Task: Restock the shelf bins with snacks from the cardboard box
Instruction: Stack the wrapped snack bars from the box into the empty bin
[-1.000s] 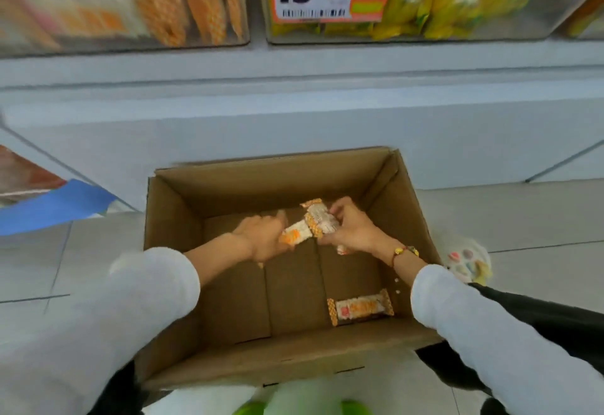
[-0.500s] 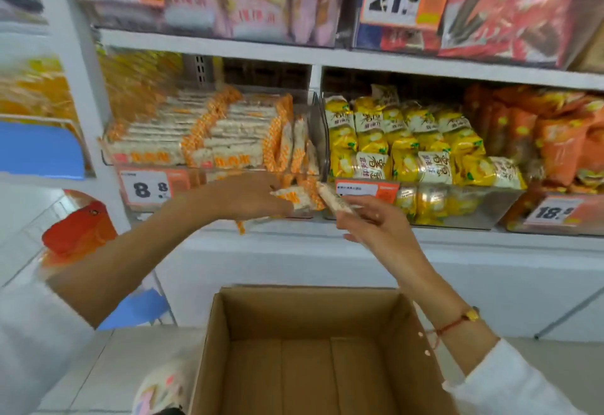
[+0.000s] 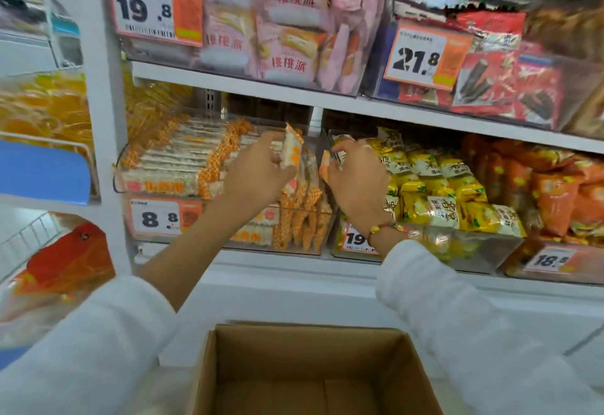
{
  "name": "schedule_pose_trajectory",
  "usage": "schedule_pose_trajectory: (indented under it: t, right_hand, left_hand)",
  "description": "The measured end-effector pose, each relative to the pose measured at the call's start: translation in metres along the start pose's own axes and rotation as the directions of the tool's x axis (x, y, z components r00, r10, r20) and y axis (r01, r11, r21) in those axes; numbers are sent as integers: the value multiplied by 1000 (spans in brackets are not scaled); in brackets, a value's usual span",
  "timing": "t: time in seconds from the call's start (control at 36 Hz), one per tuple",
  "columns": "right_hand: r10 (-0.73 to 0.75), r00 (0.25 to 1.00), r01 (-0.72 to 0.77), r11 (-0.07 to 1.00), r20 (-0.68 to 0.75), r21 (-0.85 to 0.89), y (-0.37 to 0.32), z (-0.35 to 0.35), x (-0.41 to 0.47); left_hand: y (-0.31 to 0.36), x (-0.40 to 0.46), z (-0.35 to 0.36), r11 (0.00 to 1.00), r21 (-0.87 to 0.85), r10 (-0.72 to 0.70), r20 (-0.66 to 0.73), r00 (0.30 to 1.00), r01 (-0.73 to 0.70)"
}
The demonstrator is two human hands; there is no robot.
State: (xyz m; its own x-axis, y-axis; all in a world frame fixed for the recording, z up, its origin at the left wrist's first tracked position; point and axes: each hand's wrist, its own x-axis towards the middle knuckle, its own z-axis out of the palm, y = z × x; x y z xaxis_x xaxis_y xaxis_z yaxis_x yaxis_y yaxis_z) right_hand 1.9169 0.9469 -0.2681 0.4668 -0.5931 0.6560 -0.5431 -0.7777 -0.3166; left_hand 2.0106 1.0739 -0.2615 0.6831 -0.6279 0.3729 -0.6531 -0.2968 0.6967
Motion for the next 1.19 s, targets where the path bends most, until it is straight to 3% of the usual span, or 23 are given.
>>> schedule_pose_trajectory:
  t: [0.19, 0.33, 0.44, 0.61, 0.81, 0.94, 1.08, 1.19]
  right_hand:
    - [-8, 998, 11, 999, -69, 43, 5, 17, -9]
    - [-187, 981, 190, 979, -47, 80, 11, 31, -23]
    - [-292, 954, 294, 955, -73, 25, 27, 30, -38]
    - [-370, 928, 370, 929, -44, -5, 44, 25, -39]
    - [-366, 930, 363, 928, -21, -83, 51, 28, -41]
    - [-438, 898, 439, 898, 45, -10, 51, 20, -44]
    - [-574, 804, 592, 799, 154, -109, 65, 8, -31]
    - [-577, 803, 595, 787, 146, -165, 63, 12, -20]
  left_hand:
    - [15, 23, 17, 931, 362, 82, -75, 994, -49]
    - [24, 30, 24, 770, 636, 107, -47, 993, -52]
    - [18, 30, 23, 684, 725, 141, -21, 990, -83]
    - [16, 35, 31, 685, 724, 127, -5, 992, -84]
    - [1, 41, 24, 715, 646, 132, 250, 959, -267]
    - [-23, 30, 22, 791, 510, 130, 398, 908, -337]
    - [-31, 22, 28, 823, 464, 154, 372, 916, -327]
    - [-32, 21, 27, 853, 419, 175, 330, 928, -310]
